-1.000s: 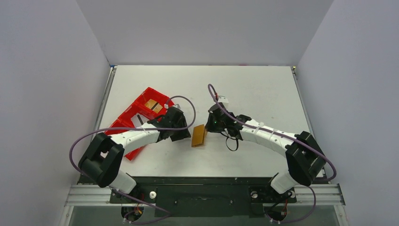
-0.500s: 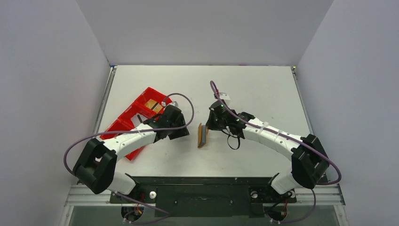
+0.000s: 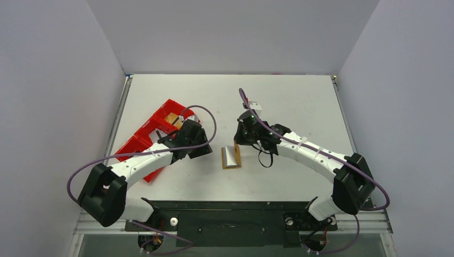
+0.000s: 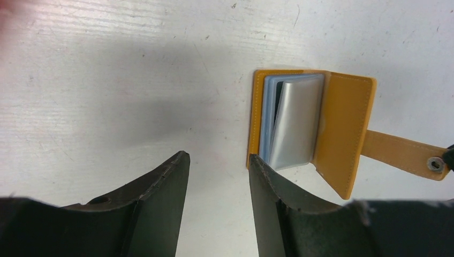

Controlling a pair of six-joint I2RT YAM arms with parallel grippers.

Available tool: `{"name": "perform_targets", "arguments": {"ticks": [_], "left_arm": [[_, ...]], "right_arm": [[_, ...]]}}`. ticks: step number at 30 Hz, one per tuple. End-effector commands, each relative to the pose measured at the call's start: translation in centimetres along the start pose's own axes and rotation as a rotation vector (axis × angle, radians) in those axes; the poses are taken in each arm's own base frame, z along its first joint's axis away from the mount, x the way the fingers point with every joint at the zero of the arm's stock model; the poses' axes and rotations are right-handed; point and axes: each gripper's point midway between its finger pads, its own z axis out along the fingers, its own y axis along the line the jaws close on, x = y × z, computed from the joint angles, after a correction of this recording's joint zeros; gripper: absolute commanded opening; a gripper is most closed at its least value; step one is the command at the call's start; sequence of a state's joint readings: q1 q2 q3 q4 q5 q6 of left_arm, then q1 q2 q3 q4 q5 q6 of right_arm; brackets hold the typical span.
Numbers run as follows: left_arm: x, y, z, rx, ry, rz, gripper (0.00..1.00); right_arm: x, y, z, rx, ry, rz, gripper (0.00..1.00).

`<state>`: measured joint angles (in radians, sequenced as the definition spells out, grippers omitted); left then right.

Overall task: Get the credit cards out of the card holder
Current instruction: Open the card holder at the center of the board.

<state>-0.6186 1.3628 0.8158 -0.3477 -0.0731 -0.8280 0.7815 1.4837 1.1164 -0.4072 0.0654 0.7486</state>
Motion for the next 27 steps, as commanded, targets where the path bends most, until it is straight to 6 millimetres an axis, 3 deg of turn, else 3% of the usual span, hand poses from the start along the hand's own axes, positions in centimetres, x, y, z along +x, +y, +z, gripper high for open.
{"name": "perform_targets", "arguments": {"ticks": [1, 15, 23, 27], "left_arm": [[-0.7, -0.5, -0.4, 0.030, -0.026, -0.006, 0.43], [0.1, -2.3, 1.2, 0.059, 0.030, 0.032, 0.42], [0.3, -4.6, 2.8, 0.075, 0.052, 0.058, 0.42], [0.0, -5.4, 3.7, 0.074, 0.054, 0.069, 0.42]], "right_arm": [[-1.5, 0.1, -1.0, 0.017, -0.056, 0.000, 0.00], [3.3, -13.7, 0.7, 0.381, 0.042, 0.049, 0.00], [6.1, -15.8, 3.6, 0.433, 0.106, 0.034, 0.00], [6.3, -16.0, 4.9, 0.438, 0.110, 0.028, 0.00]]}}
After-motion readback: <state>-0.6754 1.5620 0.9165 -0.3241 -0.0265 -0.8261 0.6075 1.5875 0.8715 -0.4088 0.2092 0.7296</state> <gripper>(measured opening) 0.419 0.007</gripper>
